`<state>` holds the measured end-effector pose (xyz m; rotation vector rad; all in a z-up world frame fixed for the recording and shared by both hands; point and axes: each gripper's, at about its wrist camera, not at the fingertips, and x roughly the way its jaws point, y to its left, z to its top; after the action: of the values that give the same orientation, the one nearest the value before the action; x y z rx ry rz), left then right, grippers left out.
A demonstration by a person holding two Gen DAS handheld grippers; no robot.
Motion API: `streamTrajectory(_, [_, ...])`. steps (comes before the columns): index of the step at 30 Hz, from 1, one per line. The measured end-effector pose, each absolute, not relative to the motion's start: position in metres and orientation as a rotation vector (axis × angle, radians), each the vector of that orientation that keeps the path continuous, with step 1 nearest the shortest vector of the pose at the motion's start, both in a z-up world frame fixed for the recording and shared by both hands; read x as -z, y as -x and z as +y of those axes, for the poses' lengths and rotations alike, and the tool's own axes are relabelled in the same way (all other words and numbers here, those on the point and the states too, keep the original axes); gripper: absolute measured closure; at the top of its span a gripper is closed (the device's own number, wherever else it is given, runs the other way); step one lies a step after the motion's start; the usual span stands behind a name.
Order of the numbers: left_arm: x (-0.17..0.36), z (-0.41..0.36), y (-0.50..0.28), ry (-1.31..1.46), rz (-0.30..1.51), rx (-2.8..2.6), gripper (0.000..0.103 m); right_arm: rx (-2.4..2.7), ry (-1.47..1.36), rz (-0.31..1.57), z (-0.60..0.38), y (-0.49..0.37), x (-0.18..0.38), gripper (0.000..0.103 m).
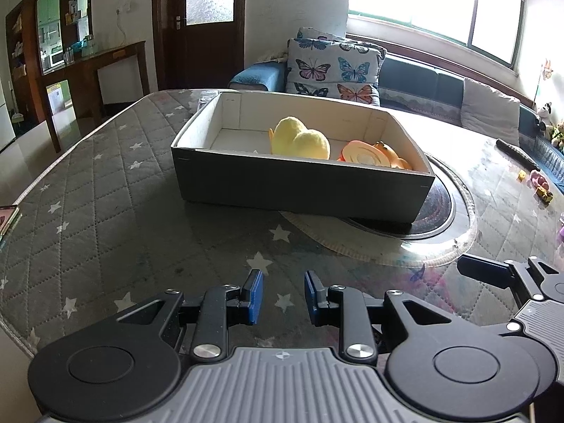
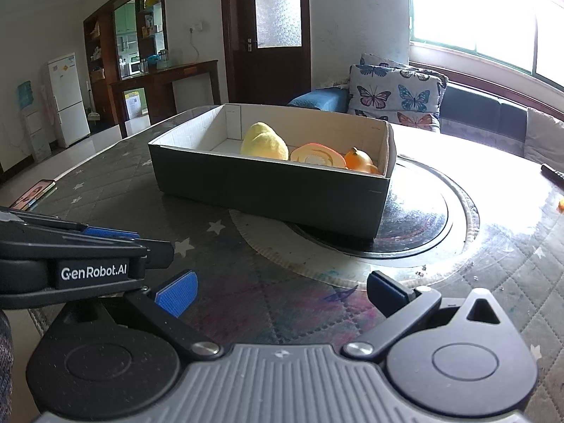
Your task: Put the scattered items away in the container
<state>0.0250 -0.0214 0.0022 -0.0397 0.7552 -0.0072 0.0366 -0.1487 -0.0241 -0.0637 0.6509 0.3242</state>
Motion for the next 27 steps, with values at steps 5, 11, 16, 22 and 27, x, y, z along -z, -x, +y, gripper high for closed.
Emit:
streamTrajectory(5, [-0.001,-0.024,-0.024,0.027,0.755,0.006,0.075,-0.324,0.066,0.655,-0.148,-0.037,0.025,0.0])
streamTrajectory(11, [-0.001,-0.025,-0.027,0.02,0.757,0.011,0.075,-0.326,0.071,0.66,-0.146,-0.038,0.027,0.0])
streamTrajectory(16, [-0.001,-0.025,-0.032,0.013,0.759,0.01,0.075,-0.322,0.071,0.67,-0.146,-0.043,0.028,0.0])
streamTrajectory(22, [-0.002,-0.025,-0.04,0.01,0.761,0.012,0.075,-0.321,0.071,0.677,-0.146,-0.05,0.028,0.0])
streamTrajectory(27, [-0.002,-0.024,-0.051,0.009,0.768,0.014,0.075,-0.317,0.074,0.672,-0.144,-0.059,0.025,0.0])
